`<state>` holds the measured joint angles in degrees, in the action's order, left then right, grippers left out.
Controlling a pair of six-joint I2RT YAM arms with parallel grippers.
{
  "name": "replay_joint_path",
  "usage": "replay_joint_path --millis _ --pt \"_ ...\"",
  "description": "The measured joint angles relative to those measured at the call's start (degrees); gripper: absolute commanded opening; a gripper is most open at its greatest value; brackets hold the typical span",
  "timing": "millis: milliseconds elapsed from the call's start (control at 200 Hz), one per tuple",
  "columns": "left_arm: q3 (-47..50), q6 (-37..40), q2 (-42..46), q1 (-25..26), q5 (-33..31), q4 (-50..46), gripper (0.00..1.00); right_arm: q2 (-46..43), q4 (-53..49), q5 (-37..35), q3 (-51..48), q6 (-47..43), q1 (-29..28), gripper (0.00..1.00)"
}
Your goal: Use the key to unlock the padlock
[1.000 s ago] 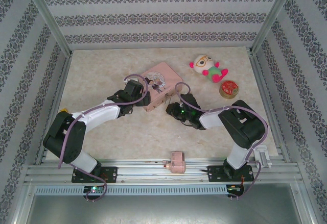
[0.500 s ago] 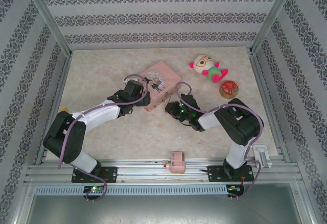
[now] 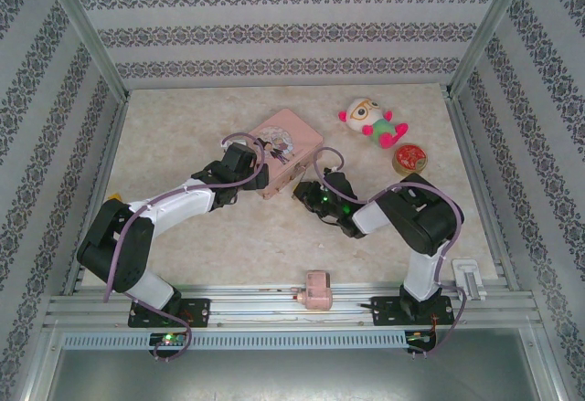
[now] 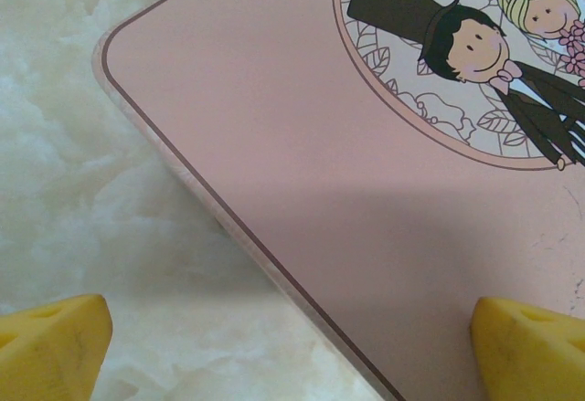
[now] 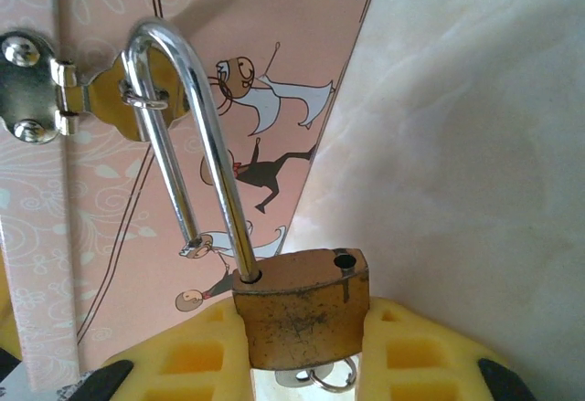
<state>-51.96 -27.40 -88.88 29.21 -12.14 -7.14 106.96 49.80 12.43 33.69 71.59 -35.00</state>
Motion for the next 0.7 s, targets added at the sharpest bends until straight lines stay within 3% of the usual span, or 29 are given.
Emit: replay_joint_path --millis 700 --pt "0.46 -0.02 0.33 -0.02 -0.04 0.11 0.99 3.15 8.7 -0.7 -1.36 3.34 0.02 0.0"
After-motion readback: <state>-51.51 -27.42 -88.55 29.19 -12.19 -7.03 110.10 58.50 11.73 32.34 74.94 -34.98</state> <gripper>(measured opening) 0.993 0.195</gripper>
